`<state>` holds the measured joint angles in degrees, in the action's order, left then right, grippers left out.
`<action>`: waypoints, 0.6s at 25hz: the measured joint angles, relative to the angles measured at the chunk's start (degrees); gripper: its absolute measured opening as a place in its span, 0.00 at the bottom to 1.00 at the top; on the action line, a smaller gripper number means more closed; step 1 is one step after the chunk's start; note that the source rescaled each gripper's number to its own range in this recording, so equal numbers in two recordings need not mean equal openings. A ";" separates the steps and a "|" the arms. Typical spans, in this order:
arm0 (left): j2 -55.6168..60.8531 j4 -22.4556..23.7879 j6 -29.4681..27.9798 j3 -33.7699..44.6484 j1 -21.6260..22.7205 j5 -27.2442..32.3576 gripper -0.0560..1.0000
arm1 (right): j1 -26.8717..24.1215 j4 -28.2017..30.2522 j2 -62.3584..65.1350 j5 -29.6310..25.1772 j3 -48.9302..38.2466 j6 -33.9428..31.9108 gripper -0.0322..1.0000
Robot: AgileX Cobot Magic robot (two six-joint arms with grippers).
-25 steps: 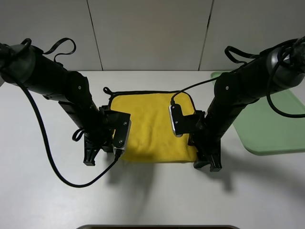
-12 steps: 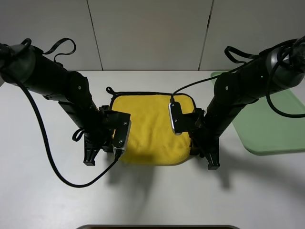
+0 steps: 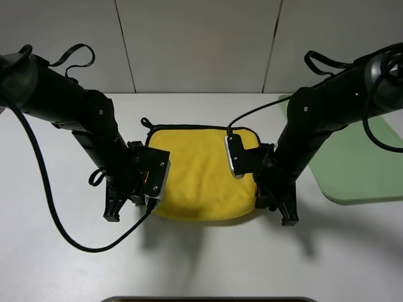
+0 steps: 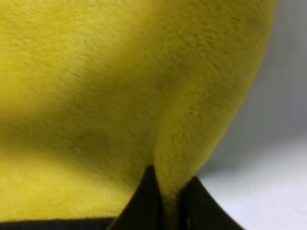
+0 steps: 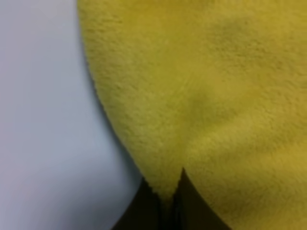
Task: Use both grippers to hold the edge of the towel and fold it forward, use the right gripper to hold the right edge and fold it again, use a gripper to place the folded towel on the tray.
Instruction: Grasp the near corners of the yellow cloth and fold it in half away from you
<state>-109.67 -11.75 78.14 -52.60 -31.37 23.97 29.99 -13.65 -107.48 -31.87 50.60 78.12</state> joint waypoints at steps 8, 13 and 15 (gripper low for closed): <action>4.50 0.06 -0.05 0.02 0.00 0.97 0.05 | 0.00 0.01 5.30 -2.14 -0.05 -2.42 0.03; 6.89 0.06 -1.27 0.02 0.00 2.27 0.05 | 0.00 0.01 8.63 -3.80 -0.05 -3.45 0.03; 7.55 0.06 -1.27 0.02 0.00 3.48 0.05 | 0.00 0.05 9.86 -4.24 -0.05 -4.68 0.03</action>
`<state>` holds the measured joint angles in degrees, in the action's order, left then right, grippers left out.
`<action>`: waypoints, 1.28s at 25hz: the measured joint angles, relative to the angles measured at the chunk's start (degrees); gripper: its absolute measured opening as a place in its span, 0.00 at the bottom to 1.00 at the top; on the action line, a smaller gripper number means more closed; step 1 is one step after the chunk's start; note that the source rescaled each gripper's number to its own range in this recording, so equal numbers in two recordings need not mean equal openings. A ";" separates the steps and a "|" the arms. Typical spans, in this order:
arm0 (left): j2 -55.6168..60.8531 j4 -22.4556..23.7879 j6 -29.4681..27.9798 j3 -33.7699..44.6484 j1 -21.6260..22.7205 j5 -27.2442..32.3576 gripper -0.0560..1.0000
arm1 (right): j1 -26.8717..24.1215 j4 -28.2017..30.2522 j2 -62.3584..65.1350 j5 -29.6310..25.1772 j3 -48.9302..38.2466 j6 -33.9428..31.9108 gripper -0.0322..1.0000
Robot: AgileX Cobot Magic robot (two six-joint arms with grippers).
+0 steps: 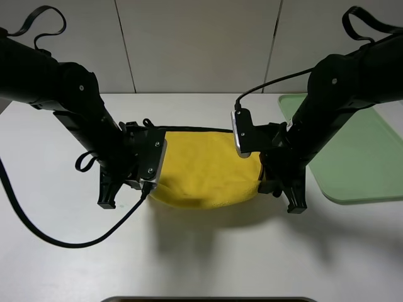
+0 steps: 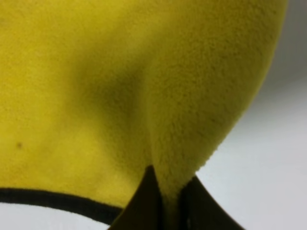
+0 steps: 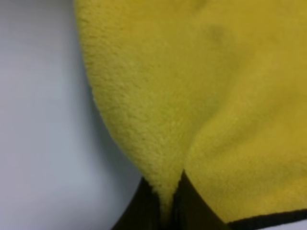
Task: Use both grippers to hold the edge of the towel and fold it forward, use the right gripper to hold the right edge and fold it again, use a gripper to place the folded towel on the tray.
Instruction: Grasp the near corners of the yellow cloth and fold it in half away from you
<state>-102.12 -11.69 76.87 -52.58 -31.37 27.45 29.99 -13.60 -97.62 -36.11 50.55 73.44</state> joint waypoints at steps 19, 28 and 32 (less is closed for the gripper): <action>9.86 0.36 -0.77 0.04 -0.06 6.26 0.05 | 0.00 1.03 10.53 -6.79 0.00 -5.63 0.03; 13.49 0.38 -2.61 0.04 -0.06 9.64 0.05 | 0.00 2.17 14.52 -11.30 0.00 -8.11 0.03; 15.26 0.27 -2.84 0.04 -0.06 11.99 0.05 | 0.05 2.55 15.97 -13.23 0.00 -8.48 0.03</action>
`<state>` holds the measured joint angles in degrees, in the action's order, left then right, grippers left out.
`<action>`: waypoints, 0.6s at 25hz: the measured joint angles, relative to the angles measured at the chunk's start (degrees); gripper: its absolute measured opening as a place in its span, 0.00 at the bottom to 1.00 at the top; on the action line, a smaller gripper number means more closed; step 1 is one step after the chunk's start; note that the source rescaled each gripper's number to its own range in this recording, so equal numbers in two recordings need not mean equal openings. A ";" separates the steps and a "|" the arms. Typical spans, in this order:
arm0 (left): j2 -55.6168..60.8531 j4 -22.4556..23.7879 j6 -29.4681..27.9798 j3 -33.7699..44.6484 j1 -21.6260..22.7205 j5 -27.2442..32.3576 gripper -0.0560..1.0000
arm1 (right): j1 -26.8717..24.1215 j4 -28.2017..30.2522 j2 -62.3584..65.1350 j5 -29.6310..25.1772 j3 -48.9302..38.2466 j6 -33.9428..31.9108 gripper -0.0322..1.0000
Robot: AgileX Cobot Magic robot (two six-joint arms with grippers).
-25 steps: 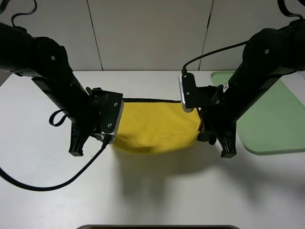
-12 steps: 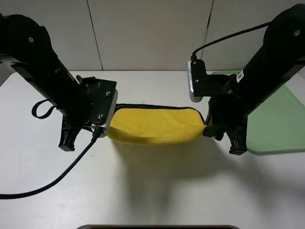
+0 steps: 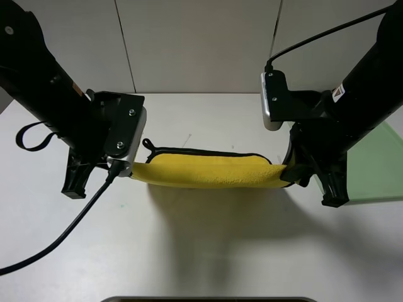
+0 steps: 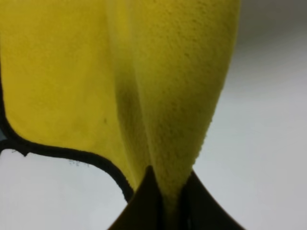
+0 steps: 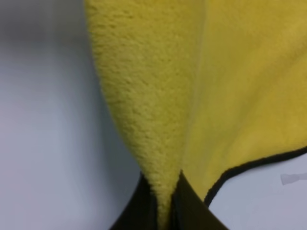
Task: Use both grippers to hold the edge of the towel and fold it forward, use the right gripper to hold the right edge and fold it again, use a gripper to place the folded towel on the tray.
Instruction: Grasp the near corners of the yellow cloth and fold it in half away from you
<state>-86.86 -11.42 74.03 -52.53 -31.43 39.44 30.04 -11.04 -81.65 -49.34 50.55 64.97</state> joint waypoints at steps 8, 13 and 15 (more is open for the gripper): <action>1.46 0.82 -0.99 0.00 -0.11 3.25 0.05 | 0.13 0.00 2.29 -1.55 0.00 -1.73 0.03; 1.46 4.16 -1.76 0.00 -0.11 3.19 0.05 | 0.13 0.62 2.29 -0.18 0.00 -2.59 0.03; 1.40 5.85 -1.89 0.00 -0.11 2.76 0.05 | 0.13 1.63 2.29 1.10 0.00 -2.78 0.03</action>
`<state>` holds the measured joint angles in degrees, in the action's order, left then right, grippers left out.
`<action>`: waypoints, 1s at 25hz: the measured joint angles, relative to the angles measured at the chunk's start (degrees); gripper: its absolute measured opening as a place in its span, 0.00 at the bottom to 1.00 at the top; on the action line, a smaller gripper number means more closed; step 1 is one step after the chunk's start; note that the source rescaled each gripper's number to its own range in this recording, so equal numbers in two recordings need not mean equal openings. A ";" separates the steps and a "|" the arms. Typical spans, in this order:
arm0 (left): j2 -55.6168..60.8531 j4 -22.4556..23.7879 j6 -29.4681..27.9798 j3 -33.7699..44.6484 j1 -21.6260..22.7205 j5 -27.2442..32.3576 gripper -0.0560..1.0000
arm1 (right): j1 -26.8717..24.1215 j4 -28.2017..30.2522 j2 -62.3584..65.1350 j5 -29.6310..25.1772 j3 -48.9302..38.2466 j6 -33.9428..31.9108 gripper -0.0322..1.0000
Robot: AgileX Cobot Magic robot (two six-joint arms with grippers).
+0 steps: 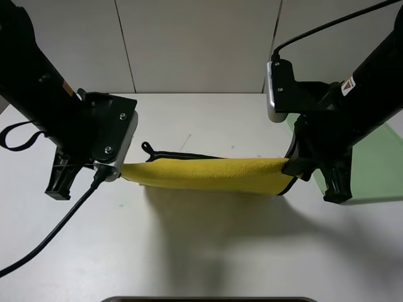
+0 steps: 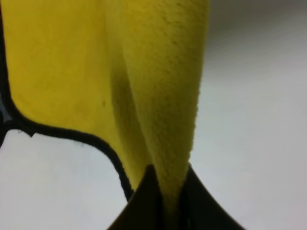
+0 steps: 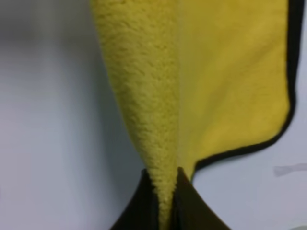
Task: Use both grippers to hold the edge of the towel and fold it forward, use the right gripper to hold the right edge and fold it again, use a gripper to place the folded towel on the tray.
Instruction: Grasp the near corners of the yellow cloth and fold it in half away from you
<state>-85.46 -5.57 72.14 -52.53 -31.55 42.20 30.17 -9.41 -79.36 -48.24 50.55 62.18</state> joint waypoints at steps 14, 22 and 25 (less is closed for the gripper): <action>-7.69 4.68 -4.53 0.00 0.00 -12.41 0.05 | 0.00 7.30 -6.99 6.80 0.00 -4.58 0.03; -13.20 7.48 -5.91 0.00 0.00 -18.91 0.05 | 0.00 10.82 -11.43 12.35 0.00 -4.97 0.03; -14.99 7.88 -6.70 0.00 0.00 -21.84 0.05 | 0.00 12.88 -13.31 14.34 0.00 -6.48 0.03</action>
<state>-100.45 2.31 65.44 -52.53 -31.55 20.36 30.17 3.48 -92.67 -33.89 50.55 55.70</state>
